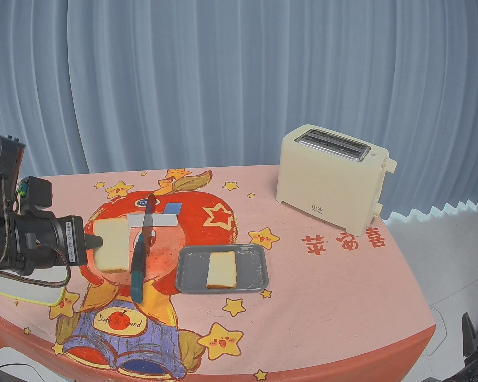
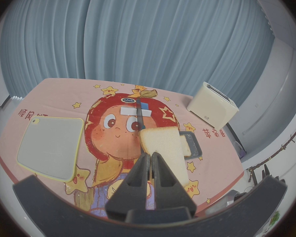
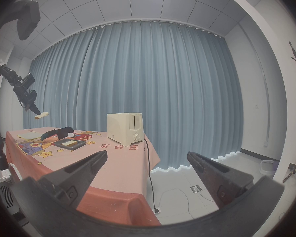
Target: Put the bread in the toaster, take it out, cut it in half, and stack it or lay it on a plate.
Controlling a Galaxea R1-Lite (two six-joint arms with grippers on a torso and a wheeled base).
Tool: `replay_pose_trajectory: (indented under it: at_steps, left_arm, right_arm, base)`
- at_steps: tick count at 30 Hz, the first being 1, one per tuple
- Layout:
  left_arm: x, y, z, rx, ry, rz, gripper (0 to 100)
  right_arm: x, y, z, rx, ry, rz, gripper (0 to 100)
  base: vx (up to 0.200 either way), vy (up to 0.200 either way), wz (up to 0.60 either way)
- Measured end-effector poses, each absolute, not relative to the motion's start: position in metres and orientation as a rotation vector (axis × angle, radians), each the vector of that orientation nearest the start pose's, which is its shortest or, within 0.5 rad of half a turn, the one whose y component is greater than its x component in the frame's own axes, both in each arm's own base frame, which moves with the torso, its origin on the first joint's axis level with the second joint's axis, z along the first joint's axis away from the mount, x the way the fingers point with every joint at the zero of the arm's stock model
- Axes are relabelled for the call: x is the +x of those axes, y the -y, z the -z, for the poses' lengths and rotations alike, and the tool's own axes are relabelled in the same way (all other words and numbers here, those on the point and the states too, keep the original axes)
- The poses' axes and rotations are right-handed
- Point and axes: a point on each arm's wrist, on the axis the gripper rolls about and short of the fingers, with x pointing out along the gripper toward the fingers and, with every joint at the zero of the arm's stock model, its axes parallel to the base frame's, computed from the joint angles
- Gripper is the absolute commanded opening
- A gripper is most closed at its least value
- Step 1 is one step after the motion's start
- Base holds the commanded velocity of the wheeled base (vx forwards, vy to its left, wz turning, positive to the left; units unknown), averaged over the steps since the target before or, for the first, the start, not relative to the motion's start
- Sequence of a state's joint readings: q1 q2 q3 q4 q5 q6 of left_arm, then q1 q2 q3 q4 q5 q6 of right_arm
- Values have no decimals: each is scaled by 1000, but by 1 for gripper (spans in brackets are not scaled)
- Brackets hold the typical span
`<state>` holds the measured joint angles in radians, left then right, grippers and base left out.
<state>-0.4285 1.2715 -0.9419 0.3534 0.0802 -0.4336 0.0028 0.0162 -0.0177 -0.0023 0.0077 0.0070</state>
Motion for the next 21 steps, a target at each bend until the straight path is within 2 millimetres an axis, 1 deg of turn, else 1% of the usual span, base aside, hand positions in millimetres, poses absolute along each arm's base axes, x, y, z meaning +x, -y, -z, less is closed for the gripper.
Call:
replay_pose_trajectory:
  at_steps: [14, 21]
  left_arm:
    - [158, 89, -237, -224, -737, 263, 0]
    - [162, 96, -240, -216, -733, 274, 0]
  right_arm:
    - [-23, 0, -81, 7, 4, -10, 100]
    - [-23, 0, -81, 7, 4, -10, 100]
  base:
    - [0, 0, 0]
    - [0, 0, 0]
